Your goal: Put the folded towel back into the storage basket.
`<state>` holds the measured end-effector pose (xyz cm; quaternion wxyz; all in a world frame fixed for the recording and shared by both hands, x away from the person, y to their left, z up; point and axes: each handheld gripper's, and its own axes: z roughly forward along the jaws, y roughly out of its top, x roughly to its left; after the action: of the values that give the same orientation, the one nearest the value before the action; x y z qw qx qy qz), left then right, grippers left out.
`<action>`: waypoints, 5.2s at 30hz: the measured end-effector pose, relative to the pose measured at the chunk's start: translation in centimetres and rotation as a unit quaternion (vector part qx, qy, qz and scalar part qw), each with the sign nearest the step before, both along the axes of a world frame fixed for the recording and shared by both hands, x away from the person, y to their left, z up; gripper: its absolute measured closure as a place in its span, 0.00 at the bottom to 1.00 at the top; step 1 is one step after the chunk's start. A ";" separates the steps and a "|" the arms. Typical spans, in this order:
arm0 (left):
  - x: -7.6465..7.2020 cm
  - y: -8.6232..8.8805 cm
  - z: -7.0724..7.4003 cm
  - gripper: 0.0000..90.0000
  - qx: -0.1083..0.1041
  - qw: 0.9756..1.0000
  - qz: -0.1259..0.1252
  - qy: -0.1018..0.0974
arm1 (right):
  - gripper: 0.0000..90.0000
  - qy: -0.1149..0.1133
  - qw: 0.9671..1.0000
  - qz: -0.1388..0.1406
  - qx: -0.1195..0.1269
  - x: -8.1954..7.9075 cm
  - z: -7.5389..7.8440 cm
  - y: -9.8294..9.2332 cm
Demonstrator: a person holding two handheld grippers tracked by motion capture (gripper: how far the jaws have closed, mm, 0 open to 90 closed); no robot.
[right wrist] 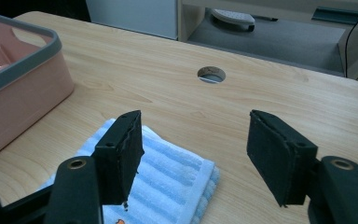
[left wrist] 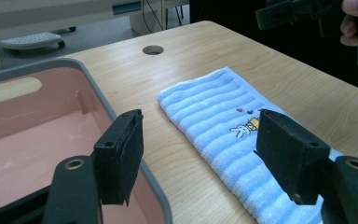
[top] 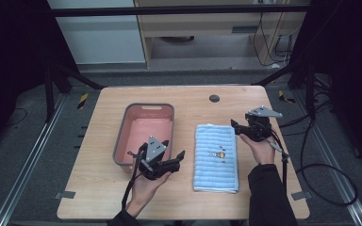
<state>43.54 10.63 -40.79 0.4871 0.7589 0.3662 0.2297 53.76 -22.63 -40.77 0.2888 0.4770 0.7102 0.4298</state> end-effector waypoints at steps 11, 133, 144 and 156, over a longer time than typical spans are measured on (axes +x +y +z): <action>-0.1 -2.5 -2.1 0.36 0.018 1.000 -0.016 0.015 | 0.42 0.015 1.000 -0.011 -0.004 0.9 -1.3 -0.3; -1.3 -4.1 -1.7 0.96 0.017 0.998 -0.033 0.048 | 0.94 0.007 0.999 0.044 0.013 0.0 0.3 1.2; -1.1 -2.4 1.4 0.96 0.009 0.999 -0.030 0.024 | 0.94 -0.023 0.998 0.052 0.002 0.2 4.1 3.2; -1.0 0.1 3.5 0.96 -0.002 1.000 -0.013 0.004 | 0.94 -0.044 0.997 0.068 0.005 0.6 7.0 6.0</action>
<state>42.55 10.75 -37.33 0.4904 0.7635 0.3584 0.2193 54.39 -16.60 -33.78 0.2874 0.4101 0.7250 0.4728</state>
